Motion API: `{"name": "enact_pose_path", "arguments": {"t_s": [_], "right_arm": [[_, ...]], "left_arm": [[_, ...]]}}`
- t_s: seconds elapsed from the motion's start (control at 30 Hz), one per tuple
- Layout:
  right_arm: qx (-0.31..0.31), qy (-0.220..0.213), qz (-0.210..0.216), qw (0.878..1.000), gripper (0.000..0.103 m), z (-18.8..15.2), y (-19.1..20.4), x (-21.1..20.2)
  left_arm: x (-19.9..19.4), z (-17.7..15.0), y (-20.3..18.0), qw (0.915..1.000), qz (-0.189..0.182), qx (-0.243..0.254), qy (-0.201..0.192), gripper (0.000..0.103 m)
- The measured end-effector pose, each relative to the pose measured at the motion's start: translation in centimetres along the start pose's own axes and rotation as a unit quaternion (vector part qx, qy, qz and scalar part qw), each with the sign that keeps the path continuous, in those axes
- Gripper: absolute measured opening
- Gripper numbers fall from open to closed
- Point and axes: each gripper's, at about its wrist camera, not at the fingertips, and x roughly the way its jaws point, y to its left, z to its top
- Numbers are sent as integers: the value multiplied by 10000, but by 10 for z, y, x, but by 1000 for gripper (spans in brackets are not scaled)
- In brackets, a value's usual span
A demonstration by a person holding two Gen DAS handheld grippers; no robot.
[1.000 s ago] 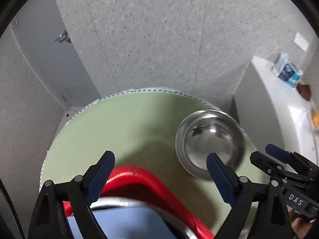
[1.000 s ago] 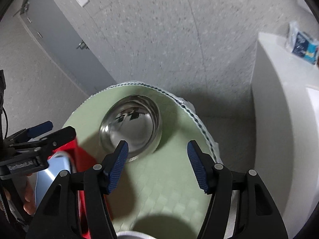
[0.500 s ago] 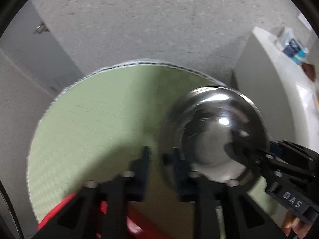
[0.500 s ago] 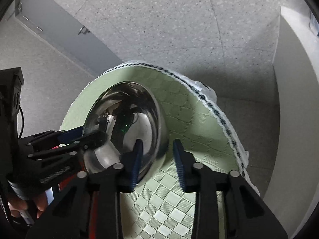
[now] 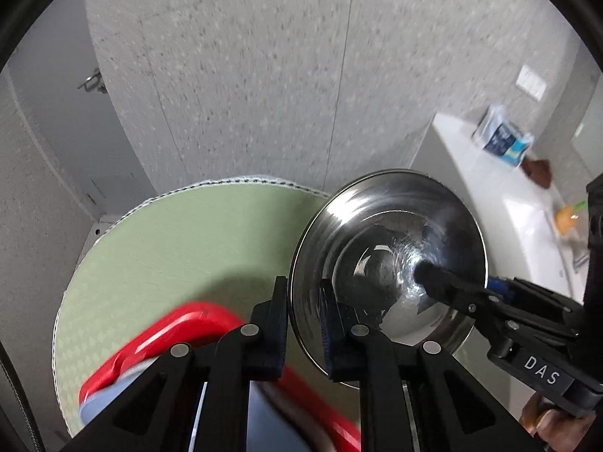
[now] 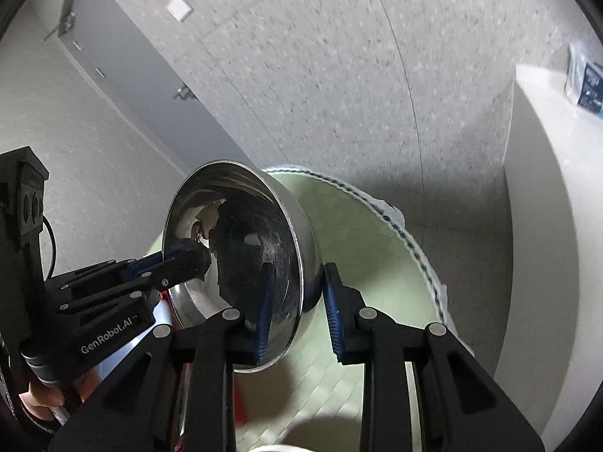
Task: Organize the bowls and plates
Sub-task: 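Carry the steel bowl with both tools and lower it beside the basin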
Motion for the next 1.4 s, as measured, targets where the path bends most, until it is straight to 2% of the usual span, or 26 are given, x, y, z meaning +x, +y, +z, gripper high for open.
{"name": "enact_pose_path", "arguments": {"t_s": [0.23, 0.4, 0.47, 0.5, 0.63, 0.77, 0.93, 1.07, 1.27, 1.4], "right_arm": [[-108, -285, -60, 9995, 26, -57, 51, -58], [-185, -310, -102, 9993, 26, -109, 84, -84], [-183, -274, -122, 9994, 26, -131, 95, -92], [-188, -247, -134, 9994, 26, -142, 98, -95], [-167, -61, -218, 9996, 26, -181, 109, -99], [-146, 185, -329, 9992, 26, -214, 114, -95], [-184, 493, -537, 9972, 26, -238, 113, -82], [-213, 702, -651, 9952, 26, -243, 110, -67], [-375, 742, -868, 9928, 26, -245, 113, -60], [-598, 749, -1017, 9902, 26, -248, 120, -61]], "left_arm": [[-76, -77, 15, 9989, -229, 26, -415, 11], [-131, -152, 25, 9983, -231, 149, -508, 11], [-155, -183, 29, 9985, -236, 149, -467, 11], [-179, -195, 31, 9986, -228, 155, -451, 11], [-220, -250, 42, 9991, -255, 164, -295, 11], [-238, -293, 52, 9994, -303, 131, -36, 11], [-220, -290, 61, 9990, -366, 59, 257, 11], [-203, -287, 70, 9983, -362, -14, 463, 11], [-193, -271, 69, 9986, -363, 12, 394, 11], [-193, -283, 67, 9988, -357, -23, 342, 12]]}}
